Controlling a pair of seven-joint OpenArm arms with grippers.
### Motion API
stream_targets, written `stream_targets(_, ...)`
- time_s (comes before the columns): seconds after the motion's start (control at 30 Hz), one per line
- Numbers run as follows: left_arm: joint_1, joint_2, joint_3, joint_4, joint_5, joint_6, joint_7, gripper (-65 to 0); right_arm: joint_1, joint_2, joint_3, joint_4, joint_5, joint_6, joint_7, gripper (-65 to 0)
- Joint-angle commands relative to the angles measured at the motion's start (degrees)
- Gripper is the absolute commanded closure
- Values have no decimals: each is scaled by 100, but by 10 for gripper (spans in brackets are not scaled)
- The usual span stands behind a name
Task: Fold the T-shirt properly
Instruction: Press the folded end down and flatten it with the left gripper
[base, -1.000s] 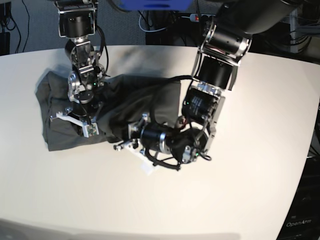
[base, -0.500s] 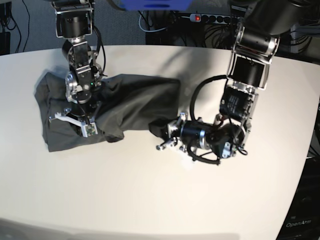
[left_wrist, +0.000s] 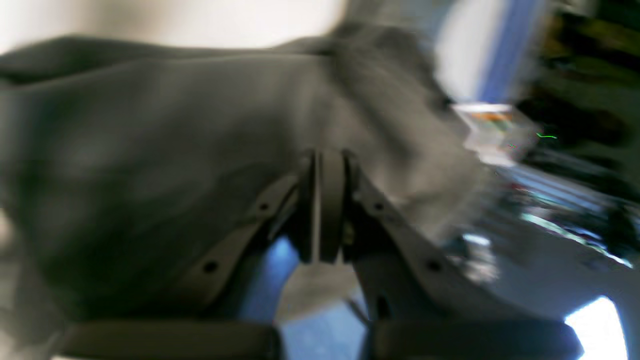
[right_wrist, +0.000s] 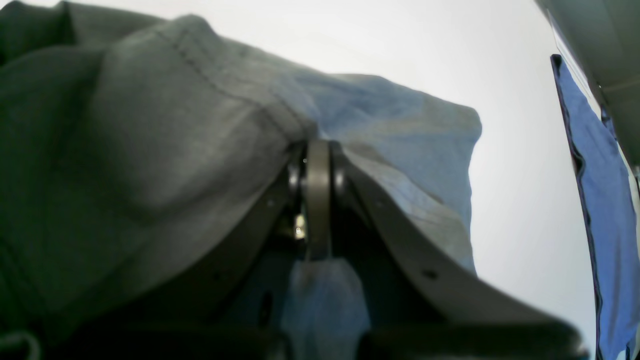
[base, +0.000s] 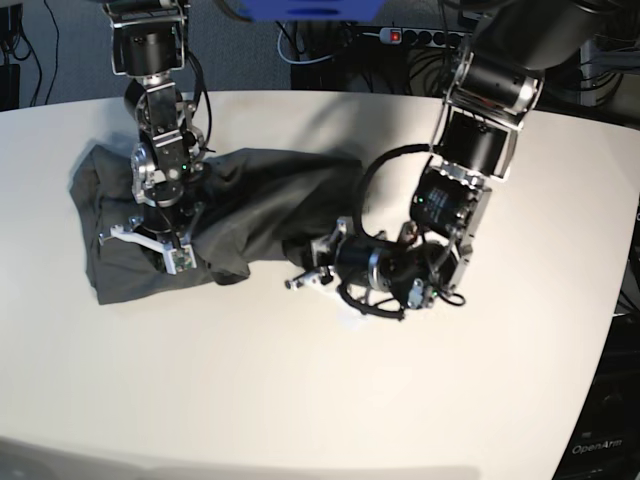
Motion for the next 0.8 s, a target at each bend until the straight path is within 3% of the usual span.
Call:
stream_targets(0.0, -143, 45, 59, 25, -73, -36, 36, -19, -347, 51, 4, -394, -316, 514, -1150, -1)
stream_targets(0.33, -116, -16, 296, -388, 68, -1, 27, -19, -347, 25, 4, -394, -316, 514, -1150, -1)
stream_targets(0.53, -108, -25, 314, -740, 1035, -19, 27, -19, -347, 25, 4, -394, -316, 514, -1150, -1)
stream_targets(0.77, -108, -139, 314, -749, 1527, -1, 27, -19, -347, 16, 13, -394, -316, 514, -1150, -1)
